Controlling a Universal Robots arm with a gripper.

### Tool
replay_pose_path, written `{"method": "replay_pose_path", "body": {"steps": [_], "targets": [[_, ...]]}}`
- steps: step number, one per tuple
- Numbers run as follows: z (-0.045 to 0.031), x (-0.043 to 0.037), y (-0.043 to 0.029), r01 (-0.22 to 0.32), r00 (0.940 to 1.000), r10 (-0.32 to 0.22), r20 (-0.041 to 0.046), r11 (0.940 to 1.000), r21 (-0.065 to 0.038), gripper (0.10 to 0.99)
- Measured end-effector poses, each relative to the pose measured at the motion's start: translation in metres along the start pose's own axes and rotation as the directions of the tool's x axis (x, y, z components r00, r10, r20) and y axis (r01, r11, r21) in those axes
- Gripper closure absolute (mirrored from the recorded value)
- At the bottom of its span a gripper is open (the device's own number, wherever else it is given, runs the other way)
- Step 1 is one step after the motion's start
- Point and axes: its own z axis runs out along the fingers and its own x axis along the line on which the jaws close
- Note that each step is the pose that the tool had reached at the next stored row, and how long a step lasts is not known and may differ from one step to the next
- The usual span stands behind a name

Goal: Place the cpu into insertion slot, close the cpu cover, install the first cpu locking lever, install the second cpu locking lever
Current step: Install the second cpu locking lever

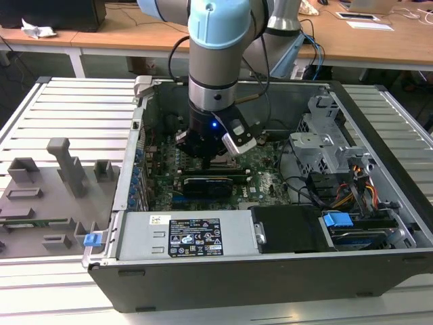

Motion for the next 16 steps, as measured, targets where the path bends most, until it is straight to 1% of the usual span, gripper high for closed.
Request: {"method": "replay_pose_path", "body": {"steps": [3,6,8,10,12,15,16], "targets": [[0.0004,0.0056,-0.0011,0.001,1.0000,0.000,0.0038,0.9998,-0.019,0.980],[0.0019,0.0089,-0.0015,0.001,1.0000,-0.001,0.0065,0.9994,-0.034,0.980],[0.0062,0.0092,-0.0022,0.001,1.0000,-0.001,0.0079,0.9990,-0.045,0.980],[0.0081,0.0092,-0.0027,0.001,1.0000,-0.001,0.0087,0.9987,-0.051,0.980],[0.0098,0.0093,-0.0034,0.001,1.0000,-0.001,0.0098,0.9981,-0.061,0.980],[0.0120,0.0094,-0.0044,0.002,0.9999,-0.001,0.0122,0.9967,-0.081,0.980],[0.0126,0.0095,-0.0049,0.002,0.9999,-0.001,0.0127,0.9963,-0.086,0.980]]}}
